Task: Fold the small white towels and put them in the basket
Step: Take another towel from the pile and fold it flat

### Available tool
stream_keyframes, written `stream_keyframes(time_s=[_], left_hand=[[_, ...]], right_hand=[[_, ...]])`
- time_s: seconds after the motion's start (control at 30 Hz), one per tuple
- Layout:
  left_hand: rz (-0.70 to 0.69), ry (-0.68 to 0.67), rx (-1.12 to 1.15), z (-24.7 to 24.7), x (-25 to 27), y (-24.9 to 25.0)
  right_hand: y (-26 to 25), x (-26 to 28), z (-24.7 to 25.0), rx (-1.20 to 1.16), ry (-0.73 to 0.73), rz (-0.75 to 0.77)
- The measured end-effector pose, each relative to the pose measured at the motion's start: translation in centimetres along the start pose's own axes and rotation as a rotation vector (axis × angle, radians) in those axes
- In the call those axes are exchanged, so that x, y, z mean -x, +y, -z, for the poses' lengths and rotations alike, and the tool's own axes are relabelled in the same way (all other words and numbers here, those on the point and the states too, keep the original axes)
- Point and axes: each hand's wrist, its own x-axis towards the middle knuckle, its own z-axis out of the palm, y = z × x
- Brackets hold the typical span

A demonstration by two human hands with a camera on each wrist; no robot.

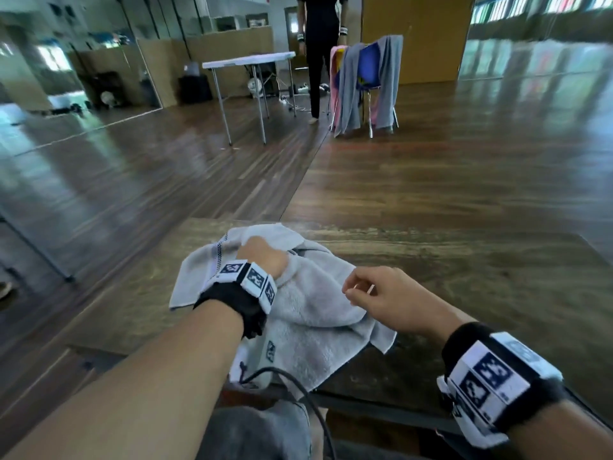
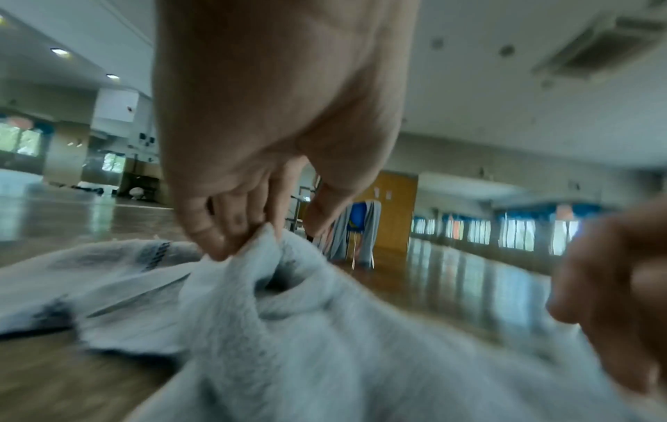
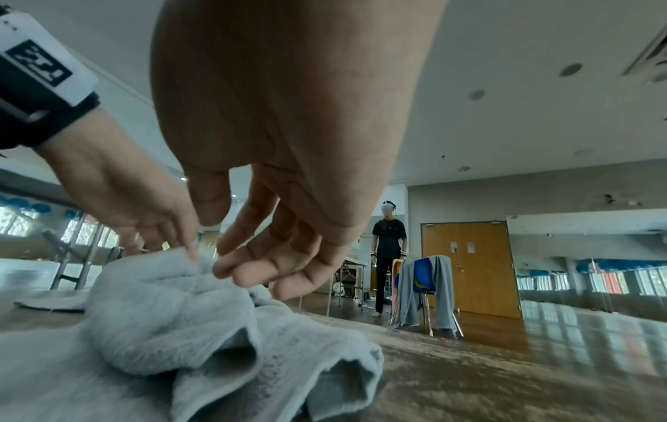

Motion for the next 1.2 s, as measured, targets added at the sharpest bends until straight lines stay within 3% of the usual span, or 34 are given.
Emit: stream_keyframes(time_s=[0.13,0.23,0.3,0.37,0.47,0.5,0.57,0.63,0.7,0.77,0.87,0.93,1.0,1.1,1.2], left_hand=[[-0.281,0.168,0.464,1.7,2.9,6.2],[-0.542,-0.052,0.834,1.1,7.4,11.3],[-0.665,-0.191,0.819,-0.1,9.0,13.4],[-0.746,-0.192,0.806,-1.4,9.4,14.4],[-0.720,-0.052,0.743,-3.6,8.0,14.2],[-0.655,-0.085,0.703,-4.4,7.5,13.7],[-0.551,-0.346,0.576,-5.9,6.8,13.2],[-0.609,-0.581,0.286,-6.9,7.0,13.1],[-0.702,-0.659,0.142,-7.7,7.7,13.4],[-0.754,-0.620,0.144,-8.8,8.6,14.1],[-0.777,-0.384,0.271,-10.0,9.5,15.6],[-0.778,-0.239,0.367,-10.4,10.1,16.8],[-0.796,-0.181,0.445,-10.7,11.2,17.7],[-0.801,-0.166,0.558,-11.1,12.3,18.5],[-0.764,-0.273,0.724,-11.2,13.1,19.3]], right_hand=[[0.4,-0.3,0.2,-0.038,0.135,-0.020],[0.2,-0.5,1.5,-0.362,0.382,0.084],[0.5,-0.3,2.9,-0.592,0.515,0.104],[1.1,0.4,4.6,-0.621,0.609,-0.002],[2.7,1.5,6.8,-0.719,0.735,-0.073],[2.9,2.1,7.3,-0.806,0.768,-0.069],[4.0,3.5,7.7,-0.919,0.824,-0.078],[5.1,5.2,7.3,-0.944,0.840,-0.106],[5.7,6.6,7.0,-0.896,0.826,-0.128],[6.3,7.8,7.3,-0.801,0.799,-0.160],[8.3,9.9,8.4,-0.418,0.828,-0.277],[9.7,11.5,9.3,-0.161,0.794,-0.443],[10.2,12.8,10.0,-0.177,0.710,-0.560],[9.3,13.4,10.8,-0.420,0.582,-0.549],[8.9,14.2,10.6,-0.550,0.507,-0.516]])
